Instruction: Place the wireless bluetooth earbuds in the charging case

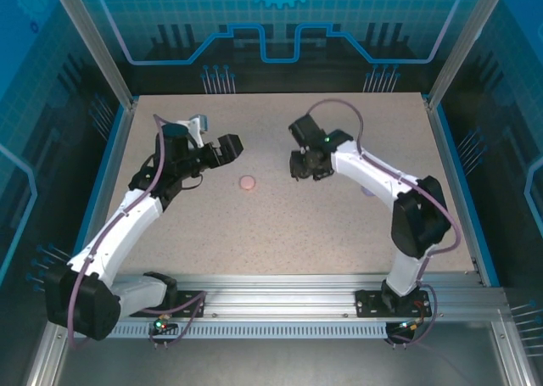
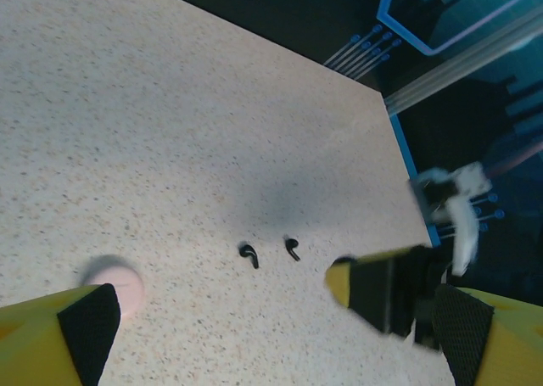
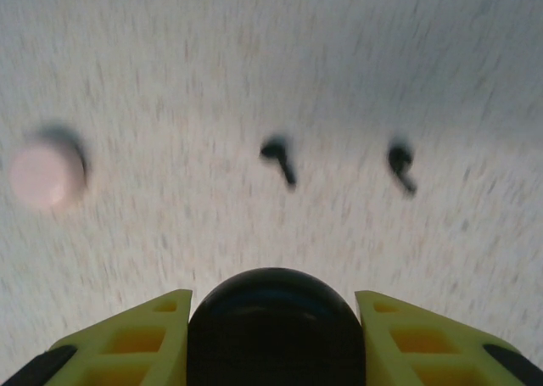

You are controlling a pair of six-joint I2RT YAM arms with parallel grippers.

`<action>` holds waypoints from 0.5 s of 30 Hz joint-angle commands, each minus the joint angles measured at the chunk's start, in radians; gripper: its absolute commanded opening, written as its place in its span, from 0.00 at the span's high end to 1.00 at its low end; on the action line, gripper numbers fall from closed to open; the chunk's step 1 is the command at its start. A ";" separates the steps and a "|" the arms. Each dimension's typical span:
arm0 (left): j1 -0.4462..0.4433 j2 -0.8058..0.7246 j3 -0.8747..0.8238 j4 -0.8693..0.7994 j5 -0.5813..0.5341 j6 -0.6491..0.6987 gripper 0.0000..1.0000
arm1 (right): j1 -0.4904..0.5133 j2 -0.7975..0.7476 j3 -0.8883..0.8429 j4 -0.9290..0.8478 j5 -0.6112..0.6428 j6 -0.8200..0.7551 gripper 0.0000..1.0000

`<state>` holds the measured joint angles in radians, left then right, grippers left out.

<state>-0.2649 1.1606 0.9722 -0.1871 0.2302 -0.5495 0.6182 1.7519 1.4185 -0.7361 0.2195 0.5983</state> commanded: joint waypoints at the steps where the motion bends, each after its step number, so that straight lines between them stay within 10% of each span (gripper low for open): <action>1: -0.047 -0.046 -0.011 -0.014 -0.031 0.008 0.01 | 0.065 -0.057 -0.156 0.043 0.003 0.071 0.71; 15: -0.143 -0.041 -0.008 -0.008 -0.108 -0.009 0.01 | 0.149 0.031 -0.331 0.111 0.028 0.188 0.70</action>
<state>-0.3962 1.1244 0.9630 -0.1913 0.1528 -0.5507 0.7528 1.7359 1.0790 -0.6380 0.2310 0.7544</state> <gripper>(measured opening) 0.987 0.404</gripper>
